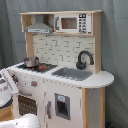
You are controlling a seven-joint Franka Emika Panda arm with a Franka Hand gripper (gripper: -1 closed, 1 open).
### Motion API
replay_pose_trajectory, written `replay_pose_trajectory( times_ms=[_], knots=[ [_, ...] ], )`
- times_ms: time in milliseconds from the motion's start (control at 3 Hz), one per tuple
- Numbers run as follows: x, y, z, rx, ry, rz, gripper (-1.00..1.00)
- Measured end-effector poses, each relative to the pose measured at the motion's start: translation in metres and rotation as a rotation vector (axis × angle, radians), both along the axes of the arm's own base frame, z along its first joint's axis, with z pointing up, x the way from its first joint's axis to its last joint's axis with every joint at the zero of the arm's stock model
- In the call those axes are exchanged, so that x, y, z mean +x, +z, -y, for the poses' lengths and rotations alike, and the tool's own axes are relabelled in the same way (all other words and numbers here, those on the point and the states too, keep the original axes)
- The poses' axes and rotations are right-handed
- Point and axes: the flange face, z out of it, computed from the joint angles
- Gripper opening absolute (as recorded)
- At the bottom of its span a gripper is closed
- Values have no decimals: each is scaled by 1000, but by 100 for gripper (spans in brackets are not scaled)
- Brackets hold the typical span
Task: Play with the kitchen
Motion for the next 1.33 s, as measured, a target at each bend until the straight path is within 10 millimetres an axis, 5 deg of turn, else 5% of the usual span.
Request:
replay_pose_trajectory(
  times_ms=[667,1000,1333],
  knots=[
    [0,0,0,166,6,-8,-100],
    [-1,0,-1,166,7,-8,100],
    [-38,10,-18,55,37,26,100]
  ],
)
